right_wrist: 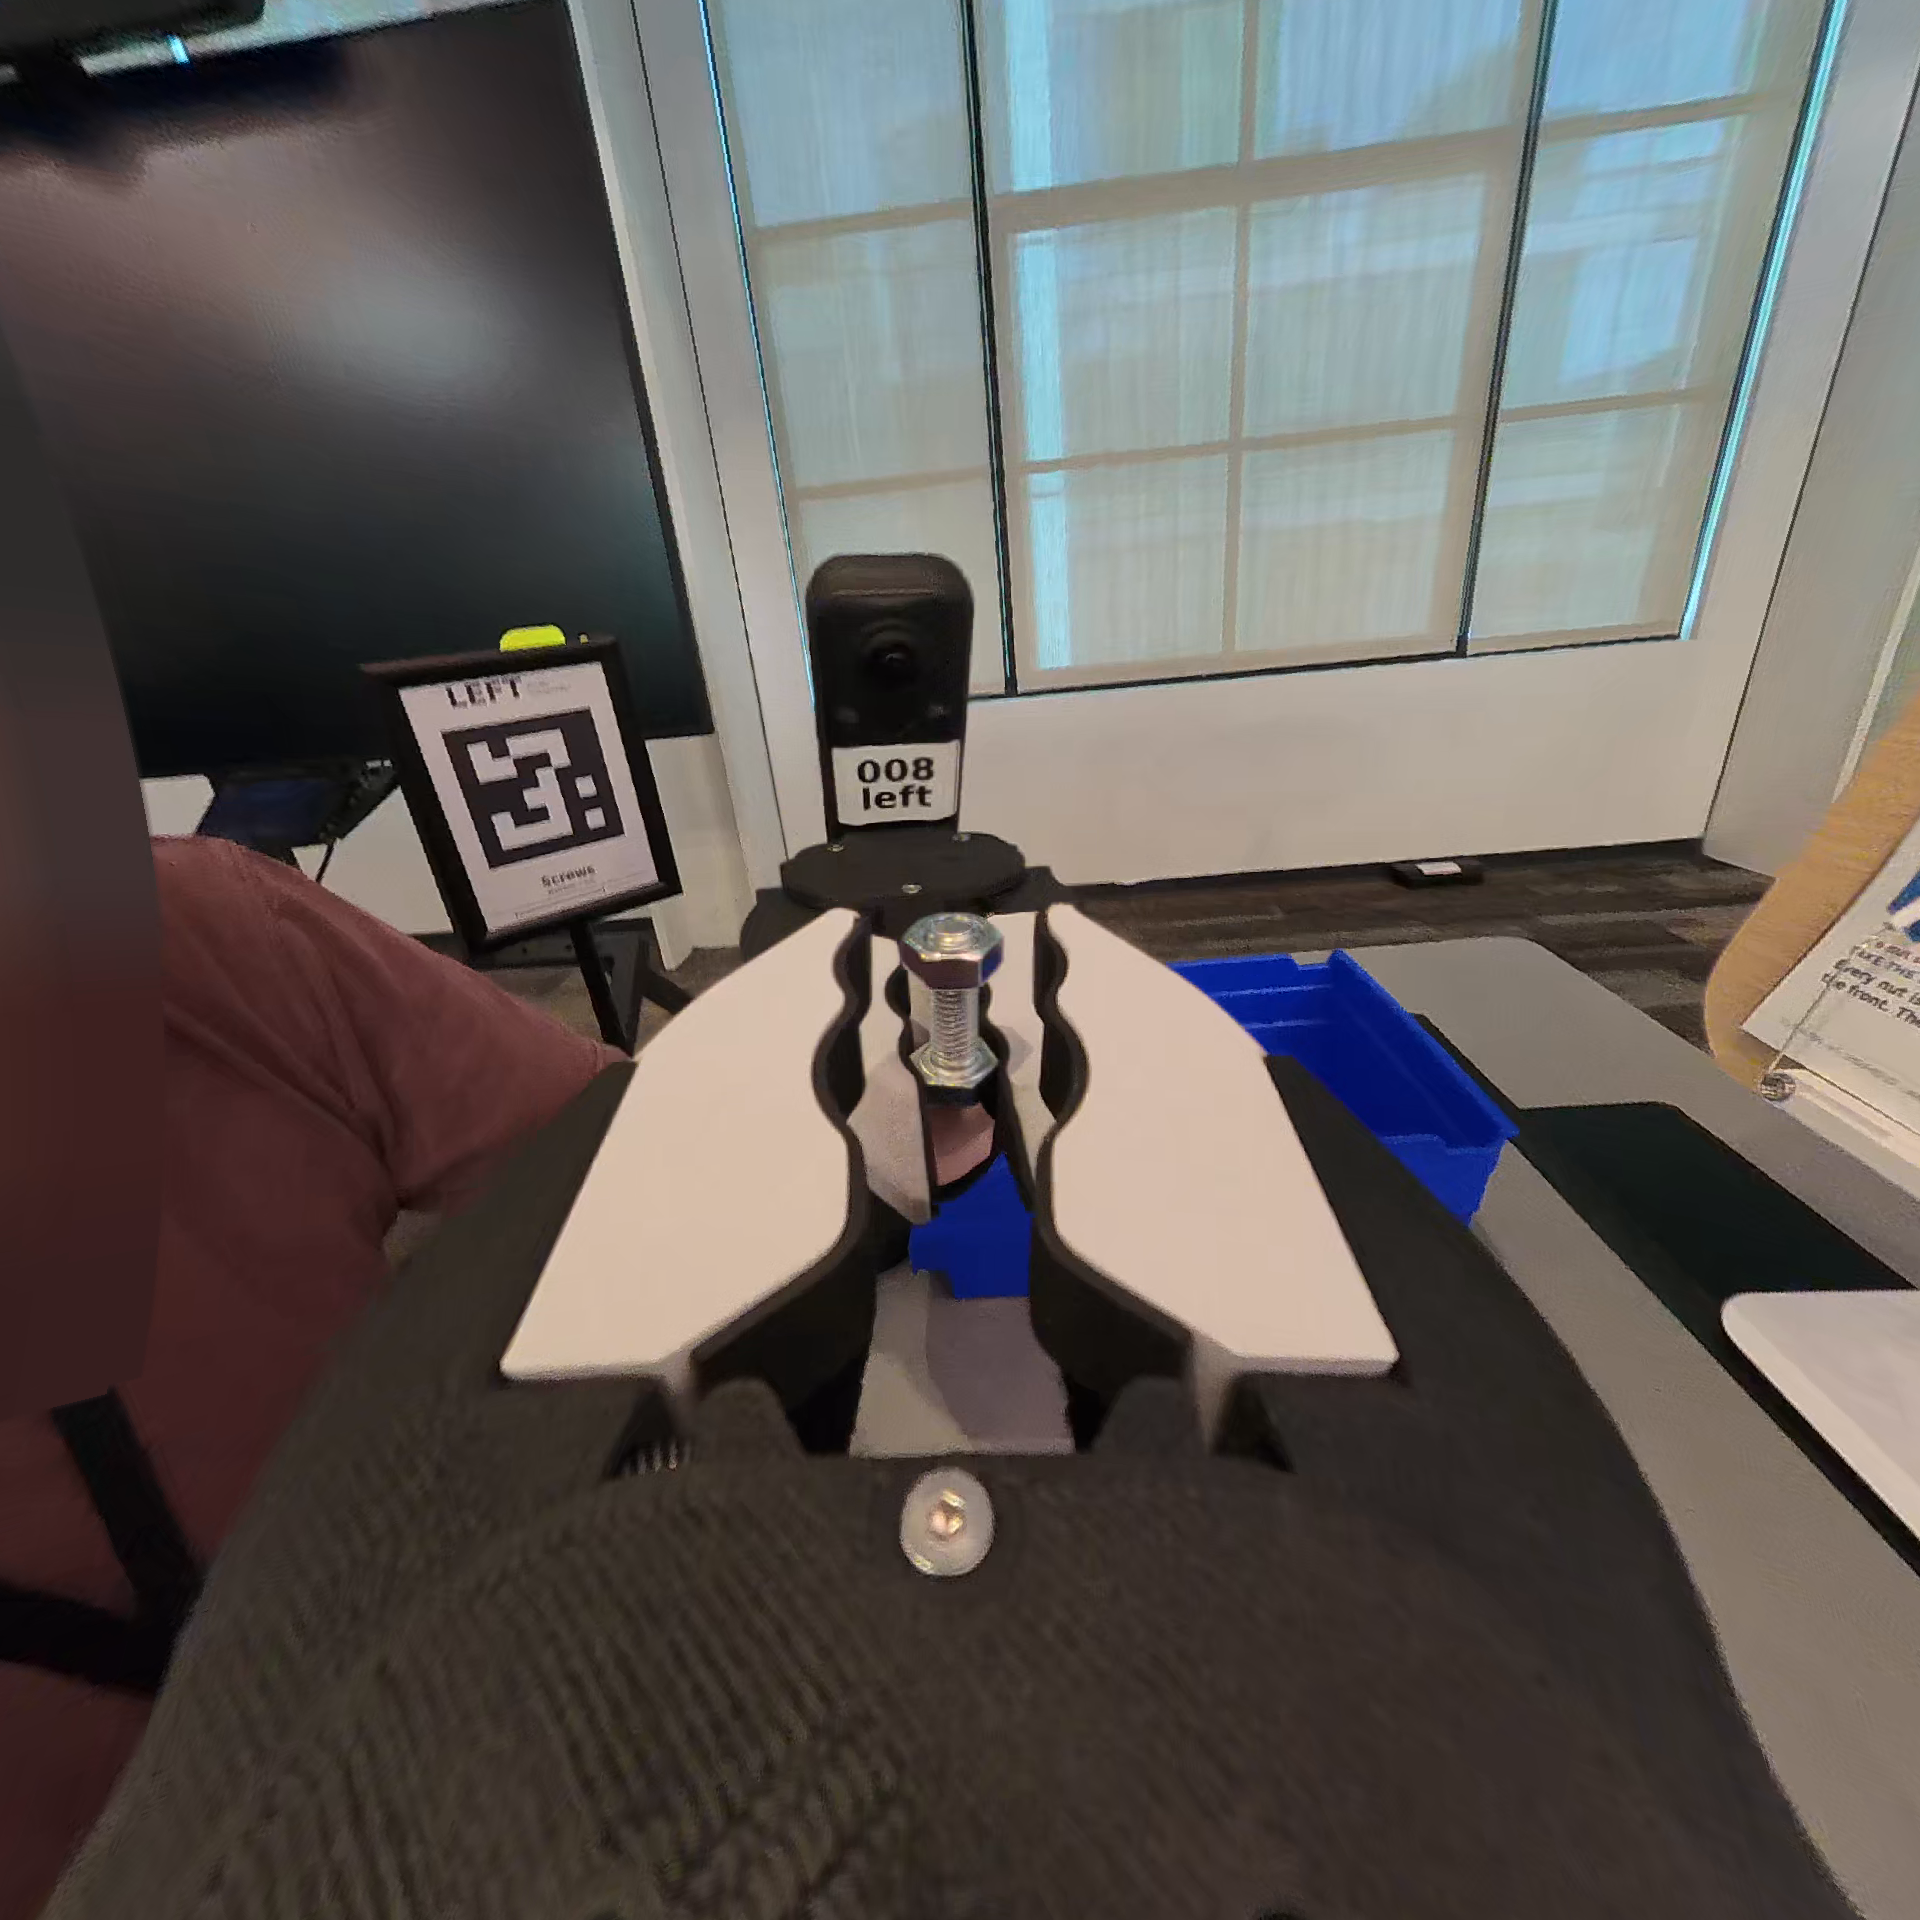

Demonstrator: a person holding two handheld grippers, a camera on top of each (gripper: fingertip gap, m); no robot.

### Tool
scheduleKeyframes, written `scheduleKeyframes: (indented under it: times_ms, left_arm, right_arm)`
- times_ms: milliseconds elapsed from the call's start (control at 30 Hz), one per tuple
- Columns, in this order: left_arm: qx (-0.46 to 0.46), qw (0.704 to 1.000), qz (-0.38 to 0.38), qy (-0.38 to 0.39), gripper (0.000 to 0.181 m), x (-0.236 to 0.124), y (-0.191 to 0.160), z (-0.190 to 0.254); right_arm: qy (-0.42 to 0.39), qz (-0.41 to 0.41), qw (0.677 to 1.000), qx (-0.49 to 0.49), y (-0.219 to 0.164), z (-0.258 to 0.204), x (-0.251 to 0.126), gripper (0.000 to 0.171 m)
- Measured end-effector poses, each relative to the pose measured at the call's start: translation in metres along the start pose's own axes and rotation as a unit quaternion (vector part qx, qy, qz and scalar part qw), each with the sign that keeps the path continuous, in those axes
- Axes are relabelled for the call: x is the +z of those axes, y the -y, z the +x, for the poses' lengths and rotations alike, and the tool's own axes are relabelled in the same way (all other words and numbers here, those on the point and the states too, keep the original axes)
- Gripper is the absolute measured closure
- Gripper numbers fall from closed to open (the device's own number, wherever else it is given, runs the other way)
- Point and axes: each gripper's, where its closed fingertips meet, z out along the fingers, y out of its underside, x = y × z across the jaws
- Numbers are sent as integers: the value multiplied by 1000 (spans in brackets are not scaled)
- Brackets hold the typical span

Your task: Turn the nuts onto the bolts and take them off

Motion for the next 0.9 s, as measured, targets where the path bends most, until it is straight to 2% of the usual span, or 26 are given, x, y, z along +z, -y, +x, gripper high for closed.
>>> scheduleKeyframes:
  times_ms: [267,400,500,700,900]
  left_arm:
    - [2,1000,5,-1,166,-1,3,3]
    - [5,1000,3,-2,166,0,2,4]
    - [4,1000,2,-4,166,1,1,5]
    - [4,1000,8,-2,166,-3,5,4]
    - [3,1000,0,-5,166,1,1,5]
  right_arm:
    - [-22,14,1000,7,6,13,-13,145]
    - [5,-10,1000,-5,0,-5,1,140]
    - [-13,-24,1000,-13,-6,-1,5,141]
    - [-3,13,1000,22,5,8,-11,143]
    - [7,-17,1000,-3,-4,-7,6,141]
